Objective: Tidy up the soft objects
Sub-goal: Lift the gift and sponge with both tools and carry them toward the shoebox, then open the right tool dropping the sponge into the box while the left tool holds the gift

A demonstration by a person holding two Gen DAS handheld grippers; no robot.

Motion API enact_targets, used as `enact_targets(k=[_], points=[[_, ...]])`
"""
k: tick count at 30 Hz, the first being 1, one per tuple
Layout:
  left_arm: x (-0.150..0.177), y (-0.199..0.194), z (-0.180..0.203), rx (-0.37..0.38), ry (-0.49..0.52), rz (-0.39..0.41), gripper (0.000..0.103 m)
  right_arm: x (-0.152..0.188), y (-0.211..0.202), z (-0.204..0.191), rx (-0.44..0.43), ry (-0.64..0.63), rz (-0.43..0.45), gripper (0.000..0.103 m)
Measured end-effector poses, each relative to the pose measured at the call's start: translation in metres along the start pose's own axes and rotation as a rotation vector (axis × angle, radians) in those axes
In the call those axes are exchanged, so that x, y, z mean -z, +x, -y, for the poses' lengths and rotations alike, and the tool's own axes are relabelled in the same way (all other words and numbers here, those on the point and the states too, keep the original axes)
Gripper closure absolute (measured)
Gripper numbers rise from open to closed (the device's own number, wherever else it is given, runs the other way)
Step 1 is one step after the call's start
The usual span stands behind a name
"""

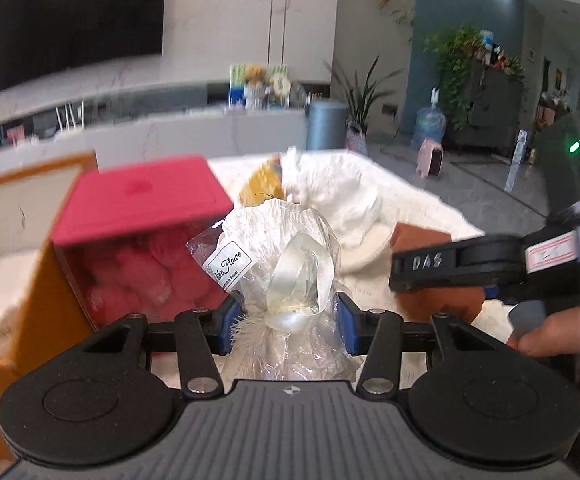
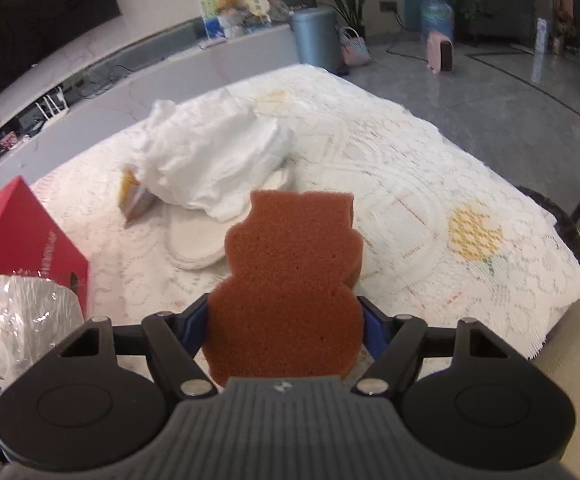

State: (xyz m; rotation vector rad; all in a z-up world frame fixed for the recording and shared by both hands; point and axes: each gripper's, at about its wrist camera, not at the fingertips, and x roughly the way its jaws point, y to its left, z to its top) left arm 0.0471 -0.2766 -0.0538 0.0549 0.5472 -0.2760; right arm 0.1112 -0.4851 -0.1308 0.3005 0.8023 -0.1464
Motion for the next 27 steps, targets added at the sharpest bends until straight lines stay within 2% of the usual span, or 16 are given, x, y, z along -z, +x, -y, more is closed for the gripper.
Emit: enact_targets(k=[4,9,12,14,20,23,25,27], points=[[-0.004,-0.024,0.006,-0.025,0.085,0.097,0.048,0.002,-0.011,-0.007,0.013,-0.039,0.054,0.030],[-0.017,-0.054,0.003,-0.041,0.113,0.187,0.048,0.004,-0.024,-0.019,-0.048,-0.088,0.098,0.030],[-0.029,-0.071,-0.008,-0.072,0.091,0.189,0.048,0.003,-0.028,-0.032,-0.051,-0.138,0.118,0.030],[-0.038,-0.080,-0.022,-0.075,0.036,0.196,0.048,0.001,-0.033,-0.040,-0.054,-0.169,0.134,0.030],[-0.053,-0.114,-0.083,-0.158,-0.074,0.252,0.047,-0.007,-0.078,-0.070,-0.080,-0.189,0.252,0.030],[-0.049,-0.128,-0.118,-0.222,-0.128,0.262,0.047,-0.009,-0.108,-0.085,-0.205,-0.120,0.329,0.030],[-0.044,-0.134,-0.145,-0.248,-0.192,0.280,0.047,-0.009,-0.125,-0.099,-0.312,-0.074,0.343,0.030],[-0.038,-0.142,-0.177,-0.258,-0.275,0.268,0.047,-0.007,-0.140,-0.120,-0.384,-0.069,0.353,0.030]])
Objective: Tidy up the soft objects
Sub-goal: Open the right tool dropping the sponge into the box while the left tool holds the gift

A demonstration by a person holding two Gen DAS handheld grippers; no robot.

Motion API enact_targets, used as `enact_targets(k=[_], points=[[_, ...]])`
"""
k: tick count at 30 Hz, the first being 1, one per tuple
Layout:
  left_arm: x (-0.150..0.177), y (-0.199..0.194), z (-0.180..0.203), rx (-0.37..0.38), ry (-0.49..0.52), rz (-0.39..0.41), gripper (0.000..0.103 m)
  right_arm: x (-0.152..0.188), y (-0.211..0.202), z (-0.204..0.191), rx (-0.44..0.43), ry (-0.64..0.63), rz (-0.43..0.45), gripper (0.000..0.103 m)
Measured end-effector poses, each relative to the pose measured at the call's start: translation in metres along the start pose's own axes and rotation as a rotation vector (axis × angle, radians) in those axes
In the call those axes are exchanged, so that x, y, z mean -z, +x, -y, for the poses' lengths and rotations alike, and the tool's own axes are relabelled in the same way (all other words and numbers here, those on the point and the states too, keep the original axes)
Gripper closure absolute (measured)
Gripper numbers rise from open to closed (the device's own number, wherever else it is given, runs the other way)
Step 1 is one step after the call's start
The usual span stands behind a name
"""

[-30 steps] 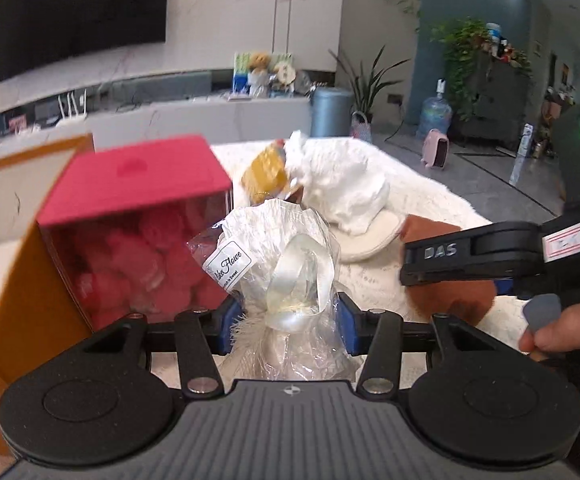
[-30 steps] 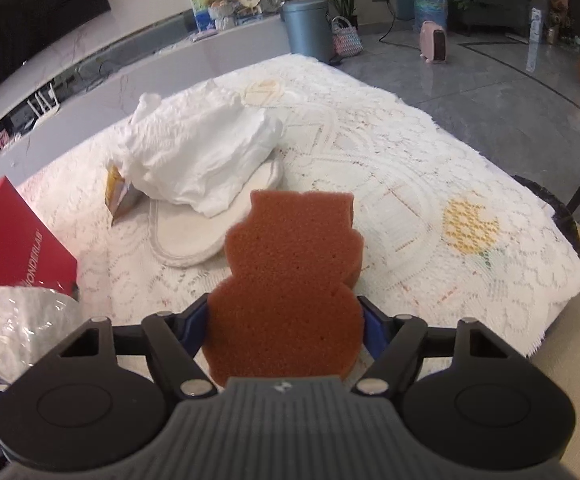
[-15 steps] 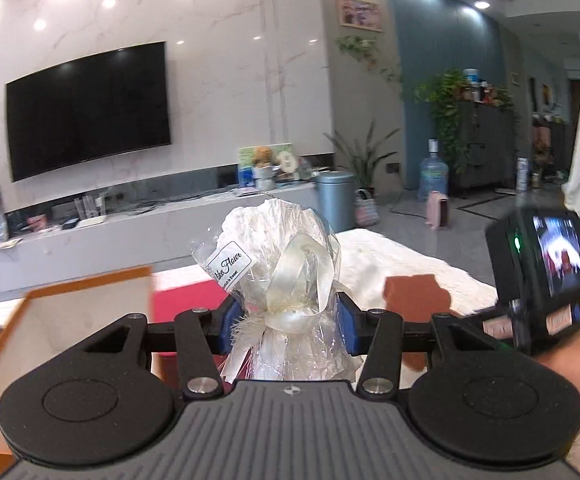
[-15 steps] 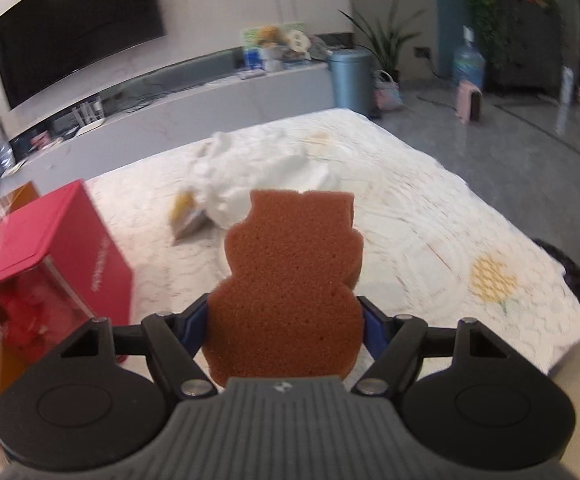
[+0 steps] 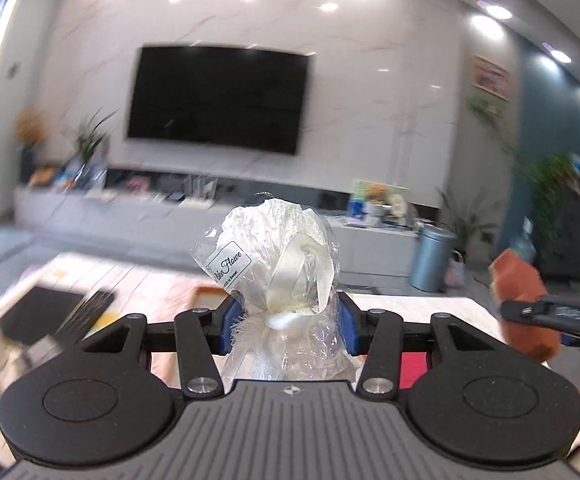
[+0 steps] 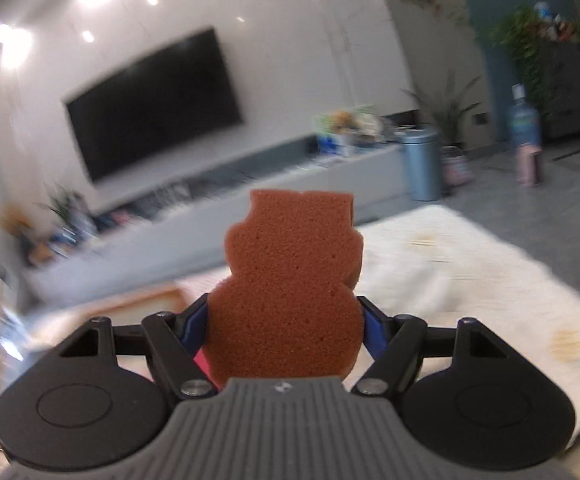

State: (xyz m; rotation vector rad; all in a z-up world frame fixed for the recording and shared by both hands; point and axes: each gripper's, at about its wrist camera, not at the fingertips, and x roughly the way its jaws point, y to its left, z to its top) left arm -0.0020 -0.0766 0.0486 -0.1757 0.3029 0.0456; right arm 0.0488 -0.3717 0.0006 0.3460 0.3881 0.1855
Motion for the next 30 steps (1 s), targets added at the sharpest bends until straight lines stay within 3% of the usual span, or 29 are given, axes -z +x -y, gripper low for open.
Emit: enact_targets(k=[3,5,8,11,13,20,26,30], points=[[-0.005,0.005,-0.040,0.037,-0.105,-0.012,0.047,-0.001,0.001,-0.048,-0.085,-0.045,0.003,0.030],[-0.003,0.014,-0.058,0.066,-0.121,-0.003,0.047,0.003,0.007,-0.081,-0.137,-0.087,-0.008,0.030],[0.001,0.027,-0.077,0.093,-0.170,-0.013,0.047,0.017,0.024,-0.126,-0.196,-0.149,-0.072,0.030],[0.001,0.034,-0.091,0.106,-0.217,-0.040,0.048,0.039,0.045,-0.163,-0.221,-0.222,-0.144,0.030],[0.010,0.025,-0.107,0.069,-0.229,-0.037,0.048,0.054,0.059,-0.181,-0.168,-0.282,-0.182,0.030],[0.022,0.035,-0.135,0.087,-0.396,-0.084,0.048,0.094,0.100,-0.202,-0.166,-0.361,-0.351,0.030],[0.022,0.038,-0.138,0.071,-0.402,-0.104,0.048,0.125,0.119,-0.214,-0.164,-0.393,-0.522,0.030],[0.021,0.036,-0.136,0.062,-0.397,-0.107,0.048,0.130,0.128,-0.214,-0.138,-0.405,-0.554,0.030]])
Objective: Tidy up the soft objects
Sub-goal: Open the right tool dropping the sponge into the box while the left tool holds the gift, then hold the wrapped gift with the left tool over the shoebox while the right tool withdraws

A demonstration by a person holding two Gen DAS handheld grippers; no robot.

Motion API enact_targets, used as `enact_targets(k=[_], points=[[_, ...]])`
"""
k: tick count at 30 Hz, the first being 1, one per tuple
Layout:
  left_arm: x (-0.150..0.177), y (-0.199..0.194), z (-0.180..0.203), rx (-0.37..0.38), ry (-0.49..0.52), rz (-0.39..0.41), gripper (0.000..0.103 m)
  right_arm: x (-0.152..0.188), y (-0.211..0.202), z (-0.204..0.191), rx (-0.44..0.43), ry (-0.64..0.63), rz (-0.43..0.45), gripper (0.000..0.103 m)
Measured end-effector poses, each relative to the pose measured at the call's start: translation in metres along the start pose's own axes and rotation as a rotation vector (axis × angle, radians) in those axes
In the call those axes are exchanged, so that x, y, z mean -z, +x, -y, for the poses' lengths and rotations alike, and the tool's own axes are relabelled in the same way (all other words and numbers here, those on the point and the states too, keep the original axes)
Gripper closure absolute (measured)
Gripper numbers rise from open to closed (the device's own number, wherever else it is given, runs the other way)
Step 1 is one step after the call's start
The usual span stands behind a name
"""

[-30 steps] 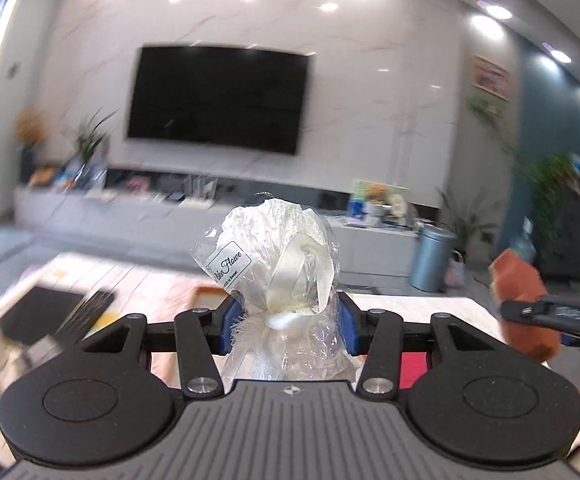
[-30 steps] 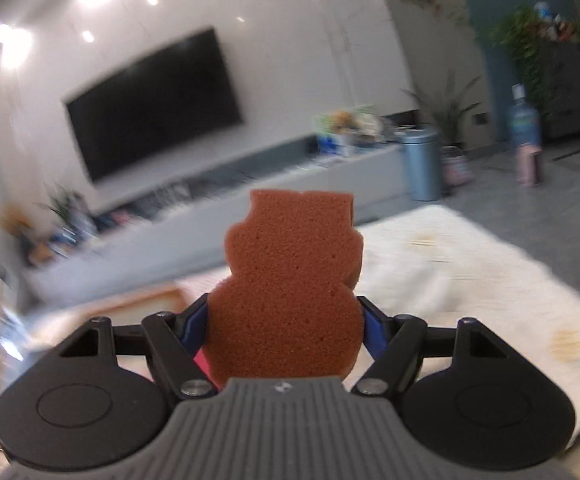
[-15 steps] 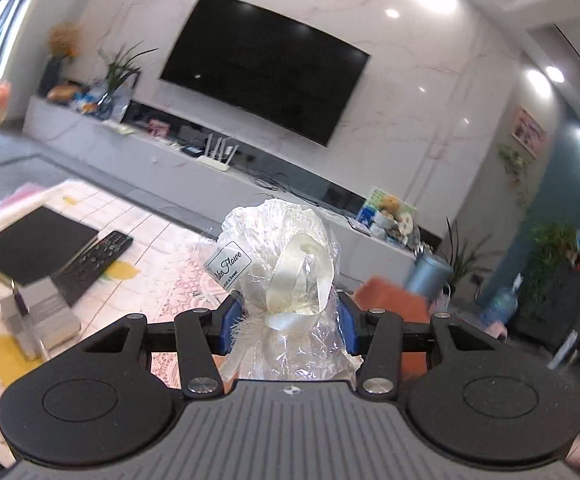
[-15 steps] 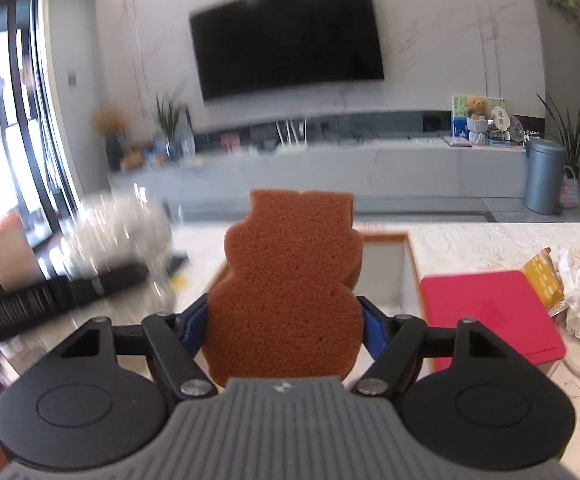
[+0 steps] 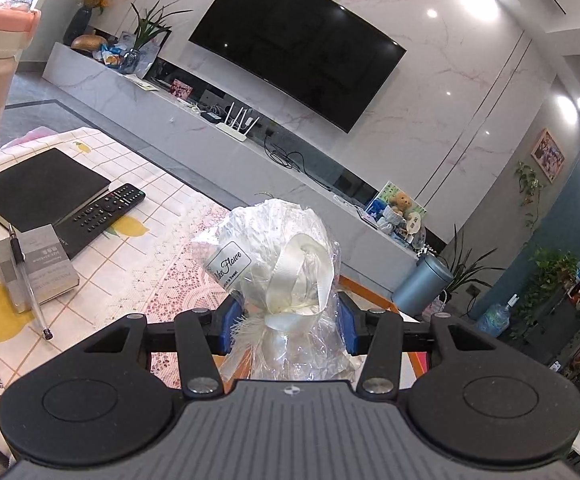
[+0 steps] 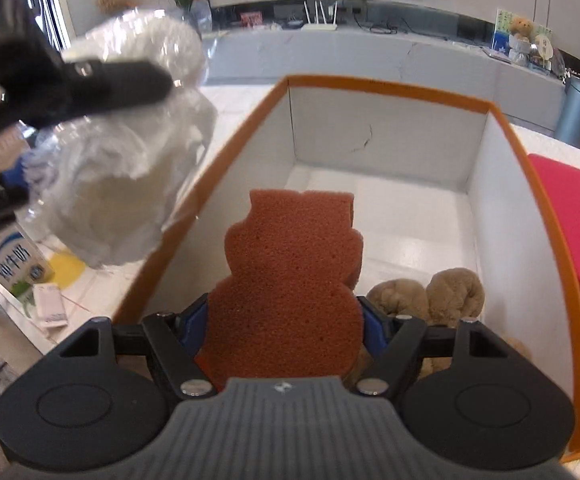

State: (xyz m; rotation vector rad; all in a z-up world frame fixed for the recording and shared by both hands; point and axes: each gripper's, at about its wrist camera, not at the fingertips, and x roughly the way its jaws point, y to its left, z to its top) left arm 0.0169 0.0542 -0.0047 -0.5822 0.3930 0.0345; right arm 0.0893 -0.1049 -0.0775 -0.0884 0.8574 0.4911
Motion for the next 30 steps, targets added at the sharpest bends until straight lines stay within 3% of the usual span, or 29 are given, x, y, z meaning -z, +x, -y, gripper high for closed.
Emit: enact_targets(k=[10,14,18,30], points=[[-0.001,-0.003,0.000,-0.004,0.008,-0.017,0.048,0.000,0.006,0.007,-0.015,0.059,-0.003,0.026],[-0.001,-0.006,0.003,-0.011,0.022,-0.012,0.047,0.000,-0.001,0.011,-0.045,0.071,0.021,0.008],[-0.001,-0.007,0.006,-0.010,0.036,-0.011,0.047,-0.001,-0.017,0.016,-0.059,0.072,0.061,0.008],[0.021,0.011,0.037,0.032,0.120,-0.085,0.047,0.001,-0.055,0.050,0.092,0.037,0.195,0.006]])
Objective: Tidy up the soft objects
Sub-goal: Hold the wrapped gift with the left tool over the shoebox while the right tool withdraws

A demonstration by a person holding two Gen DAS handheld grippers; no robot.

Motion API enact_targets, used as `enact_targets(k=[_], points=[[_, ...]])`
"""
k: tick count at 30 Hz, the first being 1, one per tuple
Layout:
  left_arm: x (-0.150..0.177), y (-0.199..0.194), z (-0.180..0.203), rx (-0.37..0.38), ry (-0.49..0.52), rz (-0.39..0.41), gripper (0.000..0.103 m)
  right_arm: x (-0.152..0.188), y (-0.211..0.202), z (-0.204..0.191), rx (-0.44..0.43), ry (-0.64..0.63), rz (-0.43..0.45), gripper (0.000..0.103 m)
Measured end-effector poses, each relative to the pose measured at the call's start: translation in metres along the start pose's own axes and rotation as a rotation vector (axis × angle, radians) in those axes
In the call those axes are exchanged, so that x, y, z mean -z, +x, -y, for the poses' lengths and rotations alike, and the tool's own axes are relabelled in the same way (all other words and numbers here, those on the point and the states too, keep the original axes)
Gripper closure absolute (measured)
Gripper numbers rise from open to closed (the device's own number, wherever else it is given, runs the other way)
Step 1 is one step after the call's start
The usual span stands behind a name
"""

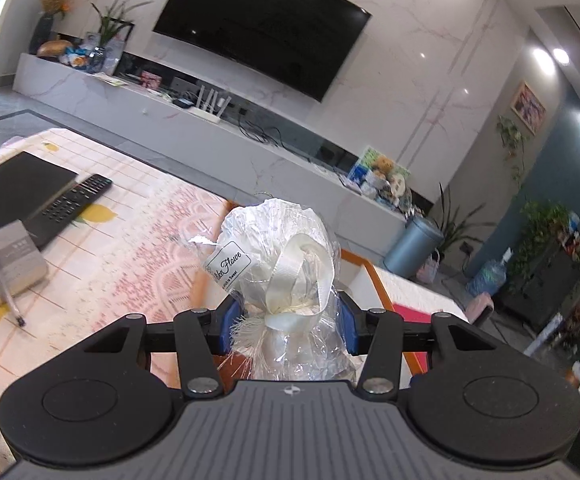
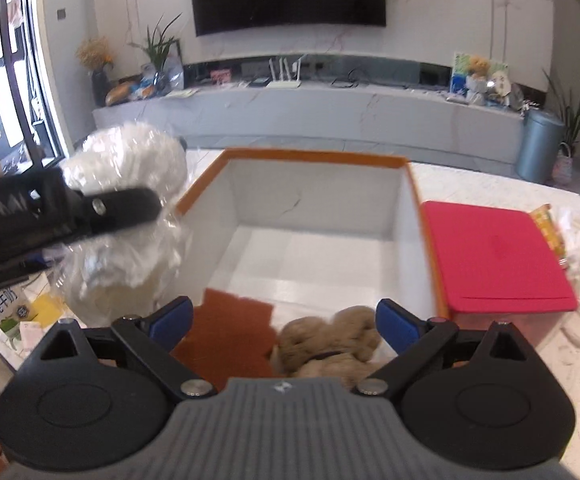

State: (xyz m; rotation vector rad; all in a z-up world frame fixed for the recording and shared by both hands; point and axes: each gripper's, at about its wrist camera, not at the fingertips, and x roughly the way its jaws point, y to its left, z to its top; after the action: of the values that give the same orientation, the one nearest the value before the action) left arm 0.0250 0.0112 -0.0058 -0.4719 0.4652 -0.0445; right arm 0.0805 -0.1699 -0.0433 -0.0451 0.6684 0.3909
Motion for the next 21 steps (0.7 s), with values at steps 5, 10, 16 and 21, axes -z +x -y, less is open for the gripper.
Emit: enact_targets(k=[5,10,16,21], points=[[0.011,0.010,0.015,0.011,0.035,-0.031,0.047,0.005,-0.009,0.004,0.102,-0.098,0.034,0.006],[0.019,0.020,0.020,-0.014,0.078,-0.072,0.047,0.013,-0.013,0.012,0.129,-0.155,0.041,0.006],[0.012,0.019,0.023,-0.047,0.096,-0.066,0.047,0.014,-0.015,0.023,0.093,-0.115,0.054,0.006],[-0.011,0.023,0.026,-0.089,0.115,-0.052,0.047,0.009,-0.012,0.027,0.062,-0.092,0.120,0.005]])
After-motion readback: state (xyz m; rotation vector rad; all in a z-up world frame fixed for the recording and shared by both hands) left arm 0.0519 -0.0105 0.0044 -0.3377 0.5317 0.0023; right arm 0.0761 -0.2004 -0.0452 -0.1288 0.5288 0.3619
